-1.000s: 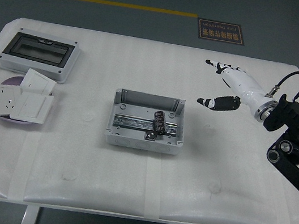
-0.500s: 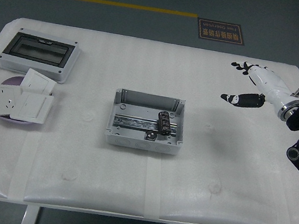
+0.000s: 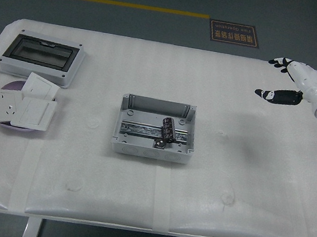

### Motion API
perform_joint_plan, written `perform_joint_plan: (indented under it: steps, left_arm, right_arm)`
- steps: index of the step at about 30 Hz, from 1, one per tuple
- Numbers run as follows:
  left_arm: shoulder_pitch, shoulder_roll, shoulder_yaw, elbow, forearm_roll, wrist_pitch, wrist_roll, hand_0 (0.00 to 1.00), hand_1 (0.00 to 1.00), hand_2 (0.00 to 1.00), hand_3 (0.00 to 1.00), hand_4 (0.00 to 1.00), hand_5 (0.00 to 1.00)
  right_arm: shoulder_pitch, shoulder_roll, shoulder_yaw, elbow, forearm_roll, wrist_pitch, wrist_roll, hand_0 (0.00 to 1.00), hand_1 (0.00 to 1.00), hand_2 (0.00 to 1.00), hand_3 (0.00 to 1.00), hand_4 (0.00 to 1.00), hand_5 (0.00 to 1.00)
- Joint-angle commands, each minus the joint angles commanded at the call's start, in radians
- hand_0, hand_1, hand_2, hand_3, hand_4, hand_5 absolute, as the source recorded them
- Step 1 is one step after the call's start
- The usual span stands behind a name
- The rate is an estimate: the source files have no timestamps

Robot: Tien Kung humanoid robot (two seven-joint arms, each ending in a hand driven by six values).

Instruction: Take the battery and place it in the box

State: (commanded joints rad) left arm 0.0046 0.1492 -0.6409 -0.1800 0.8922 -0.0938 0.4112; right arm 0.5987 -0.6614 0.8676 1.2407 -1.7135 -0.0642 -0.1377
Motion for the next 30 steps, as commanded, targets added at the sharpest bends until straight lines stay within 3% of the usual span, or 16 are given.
perform_joint_plan:
  steps: [2, 17, 24, 30]
  left_arm:
    - [0.002, 0.001, -0.012, 0.0, 0.012, -0.002, 0.003, 0.685, 0.682, 0.584, 0.625, 0.586, 0.353]
    - [0.01, -0.008, 0.017, 0.0, -0.018, -0.006, 0.001, 0.686, 0.682, 0.587, 0.633, 0.625, 0.355]
    - [0.012, -0.007, 0.021, 0.0, -0.021, -0.011, 0.002, 0.686, 0.683, 0.587, 0.63, 0.615, 0.358]
    - [0.012, -0.007, 0.028, 0.0, -0.027, -0.013, 0.001, 0.687, 0.683, 0.589, 0.629, 0.588, 0.378]
  right_arm:
    - [-0.003, -0.001, 0.009, -0.001, 0.005, 0.001, 0.0, 0.949, 0.771, 0.829, 0.903, 0.922, 0.448]
    - [-0.035, 0.02, 0.057, -0.009, 0.008, -0.007, -0.004, 0.949, 0.771, 0.829, 0.902, 0.927, 0.454]
    - [-0.021, 0.019, 0.032, -0.002, 0.002, -0.012, -0.006, 0.947, 0.77, 0.83, 0.91, 0.927, 0.456]
    - [-0.001, 0.029, -0.045, 0.001, -0.02, -0.013, -0.014, 0.946, 0.77, 0.83, 0.916, 0.928, 0.456]
